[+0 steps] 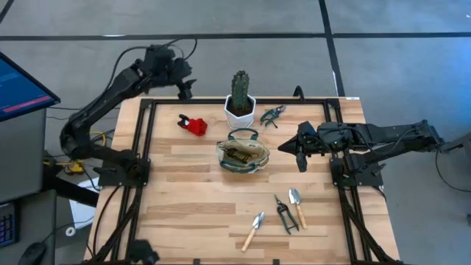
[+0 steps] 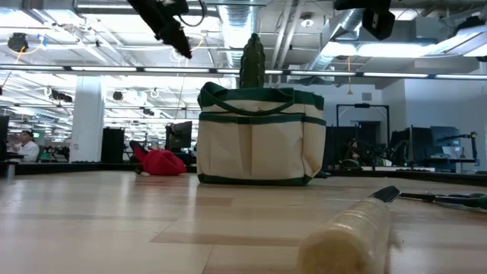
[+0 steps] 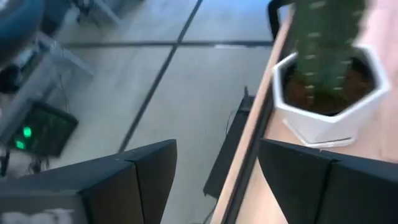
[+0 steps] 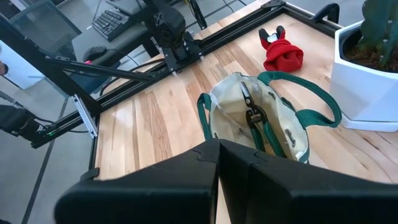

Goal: Pick & Place Garden tools in Gardening bag
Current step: Put the red gloves into the gardening bag

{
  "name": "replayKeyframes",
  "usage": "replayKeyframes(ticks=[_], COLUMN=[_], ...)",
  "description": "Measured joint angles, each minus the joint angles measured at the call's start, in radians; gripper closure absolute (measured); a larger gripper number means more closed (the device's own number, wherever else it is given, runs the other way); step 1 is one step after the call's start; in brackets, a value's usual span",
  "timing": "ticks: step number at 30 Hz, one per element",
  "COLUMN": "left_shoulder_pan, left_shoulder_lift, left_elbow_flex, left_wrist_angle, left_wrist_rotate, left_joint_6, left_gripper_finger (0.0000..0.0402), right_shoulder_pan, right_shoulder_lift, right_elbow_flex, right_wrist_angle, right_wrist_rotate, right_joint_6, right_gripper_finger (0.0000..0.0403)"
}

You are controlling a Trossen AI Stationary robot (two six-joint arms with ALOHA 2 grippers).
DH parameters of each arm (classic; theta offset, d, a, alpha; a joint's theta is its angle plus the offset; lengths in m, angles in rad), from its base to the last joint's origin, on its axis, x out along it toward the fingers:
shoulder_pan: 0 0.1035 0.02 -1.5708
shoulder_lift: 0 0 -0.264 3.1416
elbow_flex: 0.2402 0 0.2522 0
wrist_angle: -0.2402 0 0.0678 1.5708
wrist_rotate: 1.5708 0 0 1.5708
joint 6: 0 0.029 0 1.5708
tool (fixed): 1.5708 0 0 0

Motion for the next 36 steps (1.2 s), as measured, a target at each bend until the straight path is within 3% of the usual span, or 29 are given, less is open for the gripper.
replayKeyframes(ticks=[3, 7, 9, 14, 36], left_shoulder_pan=[0.028, 0.058, 0.061, 0.044, 0.036], left_shoulder_lift=[0.088, 0.157, 0.17, 0.175, 0.171], left_elbow_flex=[0.074, 0.127, 0.127, 0.127, 0.117], left_wrist_angle=[-0.086, -0.238, -0.309, -0.359, -0.339], left_wrist_rotate=[0.049, 0.254, 0.3, 0.272, 0.27], left_joint_6=[-0.049, -0.076, -0.034, 0.079, 0.048], left_gripper_finger=[0.0186, 0.0182, 0.0182, 0.0184, 0.0187], right_shoulder_pan=[0.0, 0.002, 0.002, 0.002, 0.002], right_shoulder_lift=[0.0, 0.0, 0.0, 0.0, 0.0], right_elbow_flex=[0.0, 0.0, 0.0, 0.0, 0.0], right_wrist_angle=[0.0, 0.0, 0.0, 0.0, -0.023], right_wrist_rotate=[0.0, 0.0, 0.0, 0.0, 0.0], right_joint_6=[0.0, 0.0, 0.0, 0.0, 0.0], right_gripper_finger=[0.0403, 0.0403, 0.0403, 0.0403, 0.0403])
